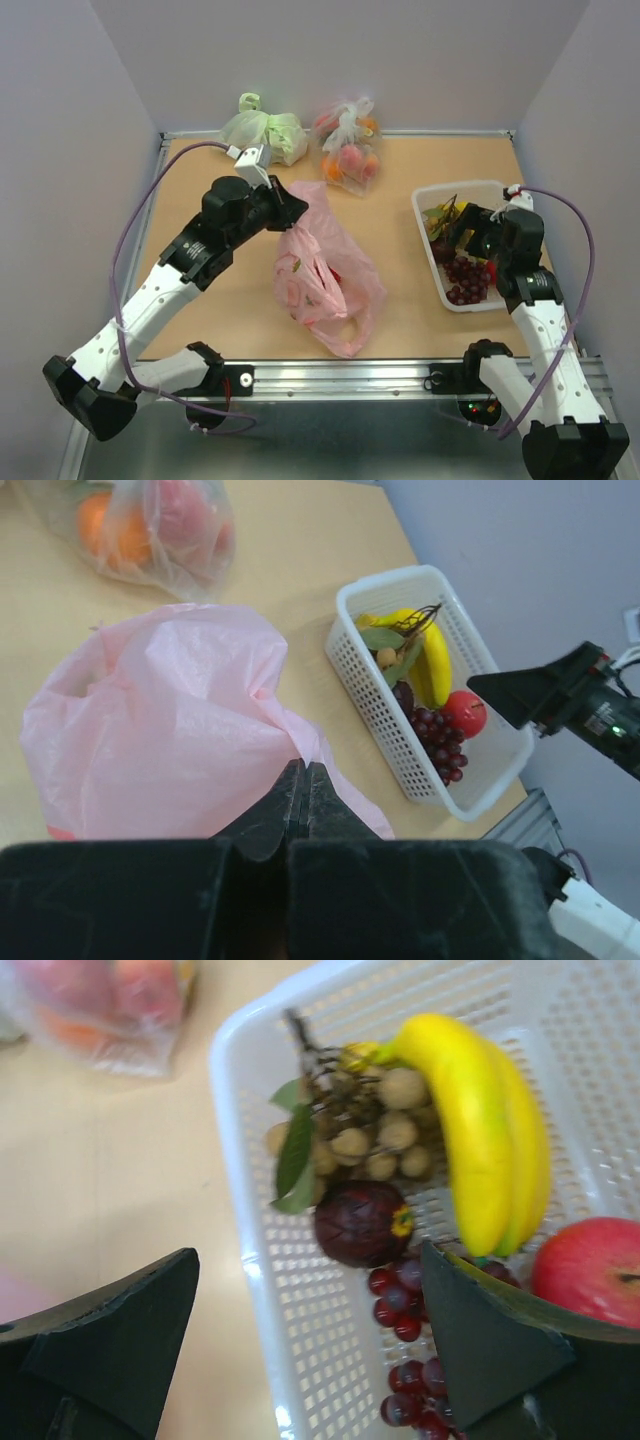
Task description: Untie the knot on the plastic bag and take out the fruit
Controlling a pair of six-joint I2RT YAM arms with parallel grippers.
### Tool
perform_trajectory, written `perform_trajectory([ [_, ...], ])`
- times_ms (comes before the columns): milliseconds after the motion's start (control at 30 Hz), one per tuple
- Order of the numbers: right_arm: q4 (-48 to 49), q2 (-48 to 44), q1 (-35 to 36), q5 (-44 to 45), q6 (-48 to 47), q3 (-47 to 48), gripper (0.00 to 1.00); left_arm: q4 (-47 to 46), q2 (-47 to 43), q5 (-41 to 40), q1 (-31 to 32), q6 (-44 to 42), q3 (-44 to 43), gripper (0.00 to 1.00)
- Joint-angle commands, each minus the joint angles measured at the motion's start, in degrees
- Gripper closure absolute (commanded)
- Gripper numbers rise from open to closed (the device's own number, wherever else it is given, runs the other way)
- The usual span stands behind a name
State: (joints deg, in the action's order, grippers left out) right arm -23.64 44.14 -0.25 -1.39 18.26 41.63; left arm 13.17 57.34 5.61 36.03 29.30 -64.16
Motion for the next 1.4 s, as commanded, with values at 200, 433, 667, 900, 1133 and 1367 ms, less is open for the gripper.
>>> perform_trajectory([
  [200,0.08,-3.62,8.58,-23.92,2.90,3.11,0.14,-4.11,4.62,-2.18,0.18,9.72,11.86,1.00],
  [433,4.82,1.99,28.60,-16.39,9.94,-0.14,0.18,-4.82,1.72,-8.76,0.00,13.15,17.31,1.00],
  [667,11.94,20.42,54.73,8.39,14.60,5.04,0.19,-2.90,3.13,-9.82,-1.14,17.10,18.54,1.00],
  [900,22.23,29.50,56.77,15.01,18.65,5.39,0.30,-1.31,-0.47,-8.51,-1.67,17.72,22.14,1.00],
  [1133,26.89,39.51,56.76,15.98,19.88,9.70,0.30,-0.51,-2.67,-6.49,-1.67,16.84,24.35,1.00],
  [1367,27.94,44.18,56.77,18.26,20.85,8.83,0.16,-1.04,-3.55,-5.87,-1.67,16.14,25.75,1.00],
])
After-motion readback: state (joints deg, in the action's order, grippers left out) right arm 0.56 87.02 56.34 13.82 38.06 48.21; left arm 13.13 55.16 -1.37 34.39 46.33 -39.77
